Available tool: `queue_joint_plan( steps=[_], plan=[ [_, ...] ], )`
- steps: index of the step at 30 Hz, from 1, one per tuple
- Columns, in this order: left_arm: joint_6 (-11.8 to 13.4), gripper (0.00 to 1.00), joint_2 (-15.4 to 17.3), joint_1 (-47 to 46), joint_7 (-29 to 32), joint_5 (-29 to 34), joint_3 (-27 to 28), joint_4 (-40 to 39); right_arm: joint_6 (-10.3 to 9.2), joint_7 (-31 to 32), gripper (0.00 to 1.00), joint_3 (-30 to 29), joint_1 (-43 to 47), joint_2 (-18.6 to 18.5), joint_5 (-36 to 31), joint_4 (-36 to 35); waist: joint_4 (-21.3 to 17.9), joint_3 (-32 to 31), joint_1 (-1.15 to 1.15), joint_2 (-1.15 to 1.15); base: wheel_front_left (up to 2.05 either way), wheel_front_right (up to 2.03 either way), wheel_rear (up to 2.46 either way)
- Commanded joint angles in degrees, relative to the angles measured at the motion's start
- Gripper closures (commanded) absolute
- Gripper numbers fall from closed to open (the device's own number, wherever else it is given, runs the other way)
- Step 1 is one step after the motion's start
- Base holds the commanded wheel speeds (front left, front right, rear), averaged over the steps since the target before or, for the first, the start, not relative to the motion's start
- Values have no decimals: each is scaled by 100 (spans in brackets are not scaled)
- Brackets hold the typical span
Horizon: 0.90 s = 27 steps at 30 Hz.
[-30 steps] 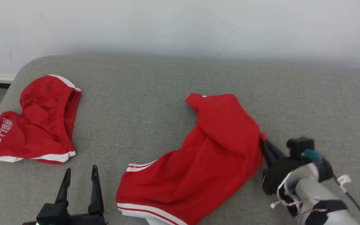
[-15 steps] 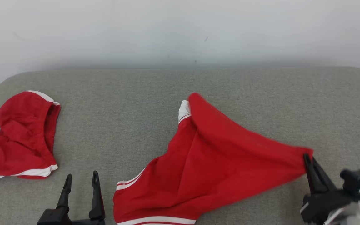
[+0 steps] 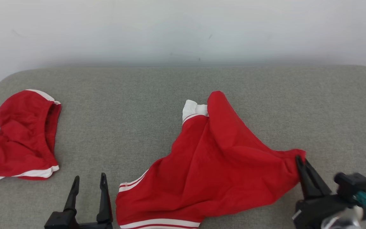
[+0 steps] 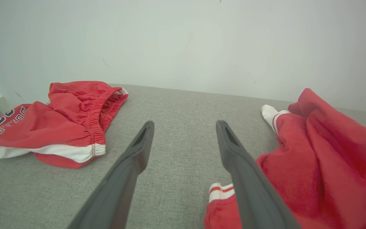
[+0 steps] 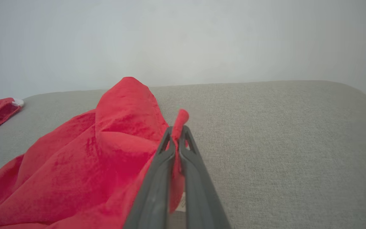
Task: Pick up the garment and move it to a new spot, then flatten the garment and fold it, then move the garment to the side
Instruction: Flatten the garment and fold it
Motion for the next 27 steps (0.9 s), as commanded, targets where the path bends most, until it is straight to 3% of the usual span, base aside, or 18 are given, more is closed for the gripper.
queue_joint_plan(
  steps=[1,11,12,13,19,27],
  plan=[
    [17,0,-4,-49,-19,-76,-57,-8,-13,79,100,220,-279,46,-168,90,78,33,0,0,0,0,0],
    [-98,0,-4,-218,-19,-73,-167,167,-13,-238,100,1130,-1613,465,-503,2038,356,87,0,0,0,0,0],
    [-96,0,-5,-231,-19,-68,-175,190,-13,-326,60,1212,-1728,490,-551,2309,383,83,0,0,0,0,0],
    [-106,0,-6,-237,-19,-66,-189,216,-13,-434,1,1272,-1824,519,-548,2526,417,77,0,0,0,0,0],
    [-89,0,-6,-173,-19,-50,-140,229,-13,-1132,0,1419,-1969,491,-152,2931,387,47,0,0,0,0,0],
    [-60,0,-5,-113,-19,-53,-56,151,-13,-1318,0,1084,-1077,-138,255,1759,87,62,0,0,0,0,0]
  ],
)
